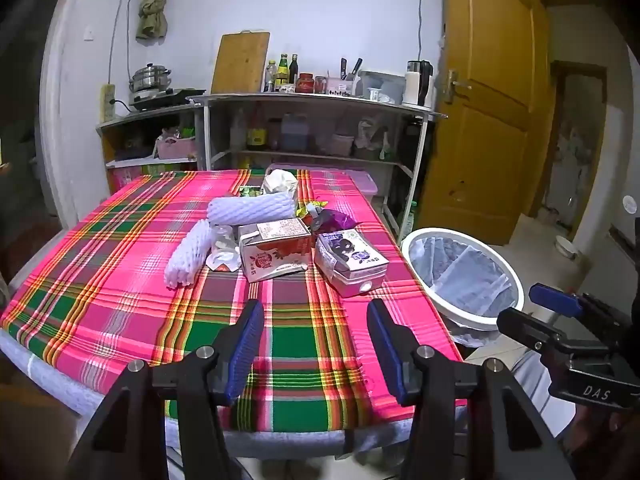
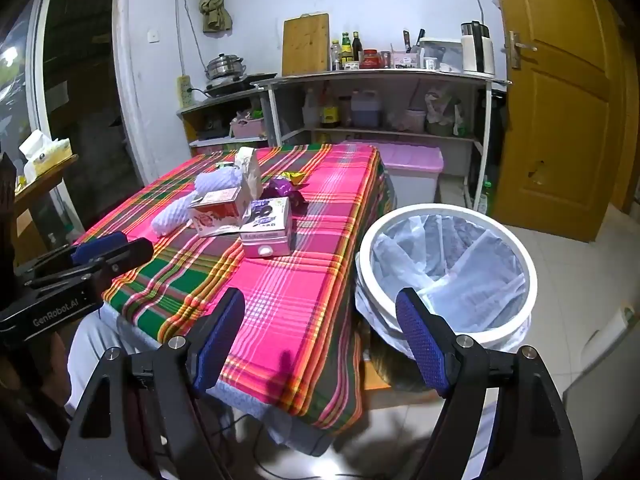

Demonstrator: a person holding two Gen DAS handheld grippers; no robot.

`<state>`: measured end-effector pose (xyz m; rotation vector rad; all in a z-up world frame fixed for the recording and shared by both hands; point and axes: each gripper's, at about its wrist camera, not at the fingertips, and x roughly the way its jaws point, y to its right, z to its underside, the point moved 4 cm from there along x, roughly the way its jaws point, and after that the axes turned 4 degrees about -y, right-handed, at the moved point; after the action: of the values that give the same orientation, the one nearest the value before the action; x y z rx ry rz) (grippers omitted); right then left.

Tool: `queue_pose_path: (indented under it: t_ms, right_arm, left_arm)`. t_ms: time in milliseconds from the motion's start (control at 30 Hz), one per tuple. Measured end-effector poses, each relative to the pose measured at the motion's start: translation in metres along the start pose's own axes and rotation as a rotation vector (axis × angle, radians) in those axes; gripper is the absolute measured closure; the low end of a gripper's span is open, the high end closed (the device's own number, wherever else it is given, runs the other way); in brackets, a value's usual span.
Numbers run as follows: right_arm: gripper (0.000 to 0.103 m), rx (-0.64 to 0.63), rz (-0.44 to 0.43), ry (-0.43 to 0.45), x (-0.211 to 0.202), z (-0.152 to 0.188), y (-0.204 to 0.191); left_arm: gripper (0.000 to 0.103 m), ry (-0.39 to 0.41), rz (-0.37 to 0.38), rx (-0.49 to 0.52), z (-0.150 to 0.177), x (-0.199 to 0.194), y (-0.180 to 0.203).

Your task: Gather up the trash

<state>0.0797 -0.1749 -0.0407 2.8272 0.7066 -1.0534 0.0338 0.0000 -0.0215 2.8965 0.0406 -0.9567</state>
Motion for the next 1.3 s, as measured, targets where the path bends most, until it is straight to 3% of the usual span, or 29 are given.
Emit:
queue_pose_path:
  t_ms: [1300]
  right_arm:
    - [0.025,-0.004,0.005,0.005,0.000,-0.002,-0.003]
  left_arm:
    - [0.050,-0.022,0.021,0.002,0.002,0.004,-0.001]
